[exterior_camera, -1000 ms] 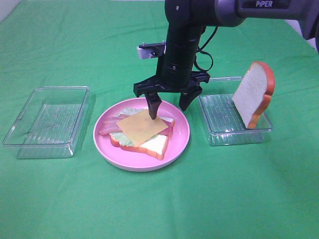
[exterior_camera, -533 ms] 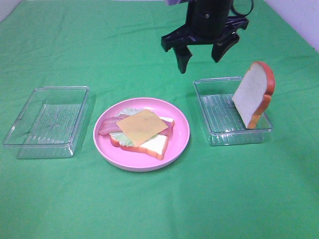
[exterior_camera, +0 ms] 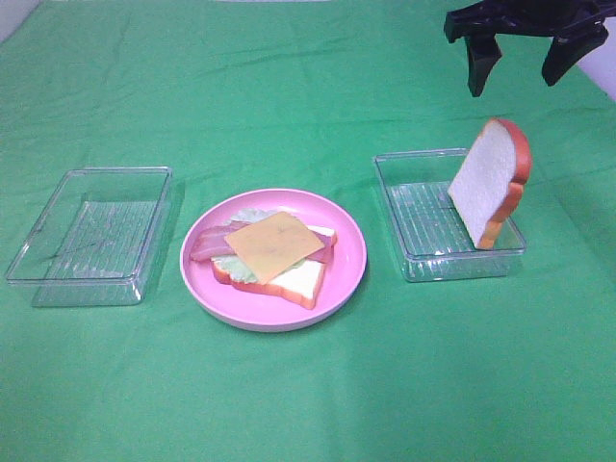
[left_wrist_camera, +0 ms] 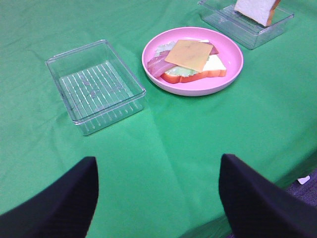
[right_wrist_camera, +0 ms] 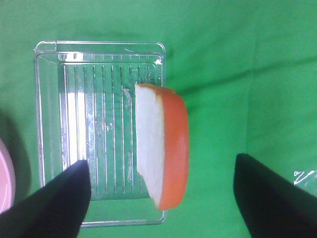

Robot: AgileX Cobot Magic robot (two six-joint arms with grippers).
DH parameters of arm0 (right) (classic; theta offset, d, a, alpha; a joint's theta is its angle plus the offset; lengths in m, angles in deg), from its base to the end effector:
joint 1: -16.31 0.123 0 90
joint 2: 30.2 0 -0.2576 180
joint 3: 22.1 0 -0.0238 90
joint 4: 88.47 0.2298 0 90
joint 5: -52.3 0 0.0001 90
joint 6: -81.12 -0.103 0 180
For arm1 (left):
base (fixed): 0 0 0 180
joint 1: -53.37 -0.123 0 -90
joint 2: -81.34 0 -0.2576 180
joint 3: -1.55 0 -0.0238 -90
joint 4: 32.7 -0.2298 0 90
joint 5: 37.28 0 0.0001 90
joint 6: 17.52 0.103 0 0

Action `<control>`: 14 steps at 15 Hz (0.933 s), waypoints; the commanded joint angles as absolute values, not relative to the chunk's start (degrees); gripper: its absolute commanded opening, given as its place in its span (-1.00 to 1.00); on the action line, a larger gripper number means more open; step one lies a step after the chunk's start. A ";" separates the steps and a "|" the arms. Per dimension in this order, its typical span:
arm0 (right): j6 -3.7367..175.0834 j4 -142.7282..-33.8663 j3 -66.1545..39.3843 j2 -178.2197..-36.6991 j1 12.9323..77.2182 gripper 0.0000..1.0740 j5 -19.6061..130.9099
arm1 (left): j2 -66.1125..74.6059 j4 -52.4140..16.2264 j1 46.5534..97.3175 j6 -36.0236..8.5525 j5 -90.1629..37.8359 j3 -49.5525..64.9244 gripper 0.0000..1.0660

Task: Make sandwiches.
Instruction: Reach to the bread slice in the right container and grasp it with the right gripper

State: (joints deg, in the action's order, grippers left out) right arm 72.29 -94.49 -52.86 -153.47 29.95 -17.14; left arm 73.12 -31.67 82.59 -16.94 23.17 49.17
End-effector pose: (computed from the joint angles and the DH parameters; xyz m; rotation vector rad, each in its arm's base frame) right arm 0.3948 0.0854 0.2547 -0.1479 2.8083 -0.0569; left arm 0.0115 -0.0083 0.2629 0.5269 1.9769 -0.3354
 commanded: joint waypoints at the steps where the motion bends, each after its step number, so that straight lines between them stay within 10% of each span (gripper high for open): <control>1: 72.18 -91.85 -52.06 -153.98 28.98 0.40 -21.55 | 74.15 -31.16 82.76 -17.00 22.60 49.34 0.25; 14: 71.95 -88.93 -52.06 -158.85 26.91 0.40 -21.55 | 74.15 -31.16 82.76 -17.00 22.60 49.34 0.25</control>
State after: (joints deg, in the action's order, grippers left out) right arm 72.47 -88.47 -52.46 -158.74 27.26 -17.54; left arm 73.12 -31.67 82.59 -16.94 23.17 49.17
